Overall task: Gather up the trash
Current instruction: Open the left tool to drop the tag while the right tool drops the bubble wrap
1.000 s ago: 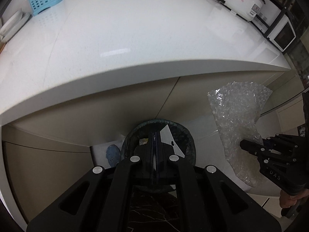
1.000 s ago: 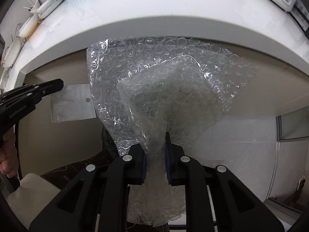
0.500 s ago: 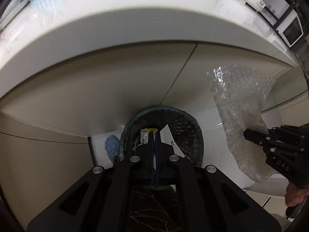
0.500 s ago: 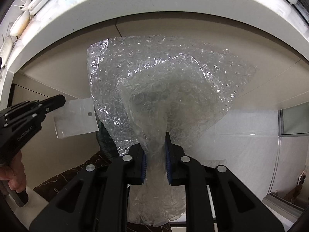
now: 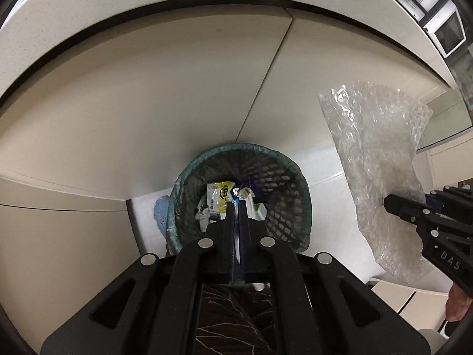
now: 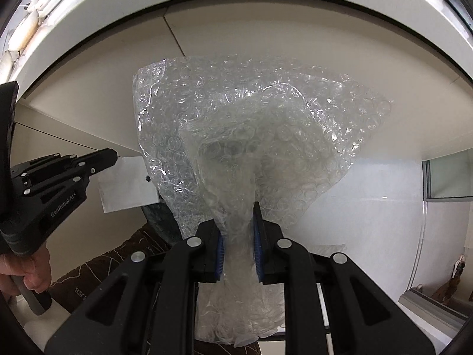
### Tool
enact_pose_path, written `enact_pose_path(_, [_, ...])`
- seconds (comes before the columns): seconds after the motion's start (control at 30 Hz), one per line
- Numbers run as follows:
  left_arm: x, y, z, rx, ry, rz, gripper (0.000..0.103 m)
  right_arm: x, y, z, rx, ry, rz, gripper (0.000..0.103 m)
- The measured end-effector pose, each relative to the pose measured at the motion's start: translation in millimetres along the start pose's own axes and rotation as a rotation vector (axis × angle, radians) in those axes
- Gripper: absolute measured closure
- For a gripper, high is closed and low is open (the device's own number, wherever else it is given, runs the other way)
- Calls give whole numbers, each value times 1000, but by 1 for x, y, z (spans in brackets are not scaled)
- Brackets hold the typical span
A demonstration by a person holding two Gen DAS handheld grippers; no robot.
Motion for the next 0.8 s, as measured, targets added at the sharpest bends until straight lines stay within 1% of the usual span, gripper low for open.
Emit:
enact_pose_path(0.1, [1,1,1,4,-9,-9,98,-1,7,-1,9,-1,10,88])
enact_pose_path(0.17, [0,2,1,0,-9,-11,89,-3,14,-8,11,2,11,88])
enact_pose_path(0.3, [-3,1,2,-4,-13,-23,76,-1,17,-13,12,3,8,88])
enact_pose_path(0.33, [-3,0,3,-3,-12,-26,72,-1,18,-13,12,3,8,88])
enact_pose_path(0.4, [-3,-1,4,2,-16,-32,72,1,16,-13,11,1,5,88])
enact_pose_path(0.43, [-3,-1,4,1,-14,-36,68,1,17,-13,11,1,4,88])
enact_pose_path(0.47, [-1,-1,3,-4,-11,-41,62,2,18,-13,11,0,3,88])
enact_pose_path(0.5, [0,-1,3,-12,-10,-48,59,0,16,-12,10,3,1,88])
enact_pose_path(0.53, [2,0,1,-24,-6,-57,51,1,15,-12,11,5,-2,88])
enact_pose_path(0.57, [5,1,-1,-33,-2,-64,47,3,15,-10,13,5,-10,88])
enact_pose_path(0.67, [13,2,-9,-62,17,-84,29,9,16,-6,14,13,-29,87])
enact_pose_path(0.7, [15,2,-11,-68,24,-88,27,12,16,-3,14,16,-36,87])
enact_pose_path(0.77, [23,3,-17,-90,36,-101,16,21,19,3,15,28,-54,87])
enact_pose_path(0.8, [27,2,-20,-102,44,-106,13,24,19,5,16,32,-62,87])
Point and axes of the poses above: each gripper's, at about its wrist camera, not at the fingertips, and z roughly the way its jaws point, x to its left, y to its top, the point moved 6 cm from there along z, roughly the way its jaws point, and after that the axes turned 7 degrees about -x, right-handed, at the moved point
